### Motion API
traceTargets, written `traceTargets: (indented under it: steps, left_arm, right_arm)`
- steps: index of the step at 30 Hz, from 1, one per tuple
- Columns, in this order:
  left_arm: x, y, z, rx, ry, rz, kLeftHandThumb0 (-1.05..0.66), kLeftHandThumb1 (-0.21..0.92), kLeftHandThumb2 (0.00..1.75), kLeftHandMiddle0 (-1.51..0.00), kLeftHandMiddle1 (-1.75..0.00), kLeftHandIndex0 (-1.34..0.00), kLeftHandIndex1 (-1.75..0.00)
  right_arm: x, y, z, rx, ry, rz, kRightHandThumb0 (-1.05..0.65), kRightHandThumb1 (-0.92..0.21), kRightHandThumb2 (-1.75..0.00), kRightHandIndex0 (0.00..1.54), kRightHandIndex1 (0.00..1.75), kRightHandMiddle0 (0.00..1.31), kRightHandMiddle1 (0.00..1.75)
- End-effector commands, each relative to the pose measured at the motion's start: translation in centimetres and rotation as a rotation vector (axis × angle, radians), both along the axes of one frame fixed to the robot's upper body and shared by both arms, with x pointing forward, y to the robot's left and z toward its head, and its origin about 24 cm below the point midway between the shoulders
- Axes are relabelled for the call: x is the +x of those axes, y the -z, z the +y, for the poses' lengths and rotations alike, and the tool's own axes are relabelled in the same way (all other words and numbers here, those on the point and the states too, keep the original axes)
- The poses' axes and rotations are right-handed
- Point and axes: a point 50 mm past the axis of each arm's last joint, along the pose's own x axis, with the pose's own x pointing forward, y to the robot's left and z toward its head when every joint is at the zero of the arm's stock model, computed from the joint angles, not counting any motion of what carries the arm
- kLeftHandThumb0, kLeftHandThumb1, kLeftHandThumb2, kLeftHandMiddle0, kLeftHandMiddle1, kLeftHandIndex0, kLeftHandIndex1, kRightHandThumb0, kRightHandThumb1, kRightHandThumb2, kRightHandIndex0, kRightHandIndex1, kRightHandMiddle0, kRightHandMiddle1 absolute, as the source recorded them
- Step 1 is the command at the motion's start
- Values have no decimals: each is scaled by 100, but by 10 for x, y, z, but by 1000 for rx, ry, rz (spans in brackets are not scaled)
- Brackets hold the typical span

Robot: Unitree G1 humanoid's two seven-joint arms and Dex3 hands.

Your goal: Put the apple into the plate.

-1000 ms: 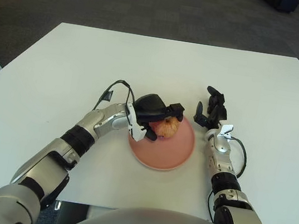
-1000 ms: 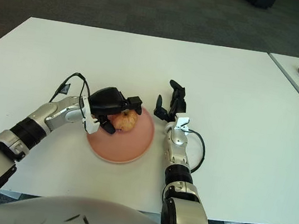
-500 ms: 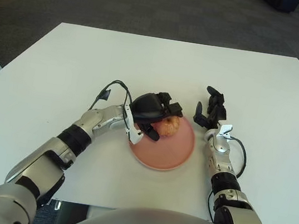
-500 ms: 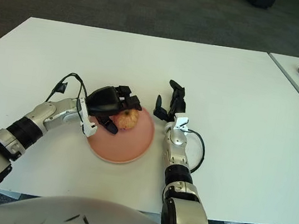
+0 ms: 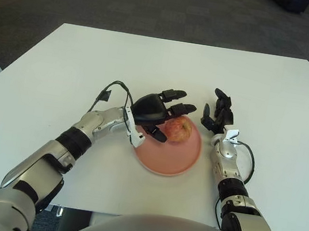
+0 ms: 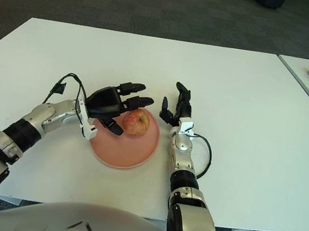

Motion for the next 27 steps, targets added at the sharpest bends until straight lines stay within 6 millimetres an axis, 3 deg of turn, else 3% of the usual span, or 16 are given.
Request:
traceTargets:
  steps: [1,12,16,19,23,27]
  left_arm:
    - [7,-9,4,6,-6,-18,-105,92,58,0,0,0,0]
    - [12,-19,10,0,-12,25,-105,92,46,0,0,0,0]
    - [19,-31,18,-121,-58,80,-105,92,45,0,0,0,0]
    - [27,-43,35,-278,-99,160,-105,92,48,0,0,0,0]
    - [34,-63,60,-515,-118,338,-105,92,58,0,0,0,0]
    - [47,-67,68,-688,-140,432,-101,92,72,0,0,0,0]
  right_arm:
    - [-11,21,-3,41,9,99,-18,-63,-105,27,1,0,49]
    - [-12,23,-5,37,-10,81,-12,-63,-114,33,3,0,52]
    - [-10,20,-2,49,-2,77,-4,-57,-126,31,1,0,56]
    - [-10,21,-2,46,0,88,-2,-54,-131,30,1,0,57]
    - [-9,20,-2,41,4,104,-3,-49,-133,30,0,0,60]
    - [-10,20,-2,34,5,116,-6,-46,-131,31,1,0,66]
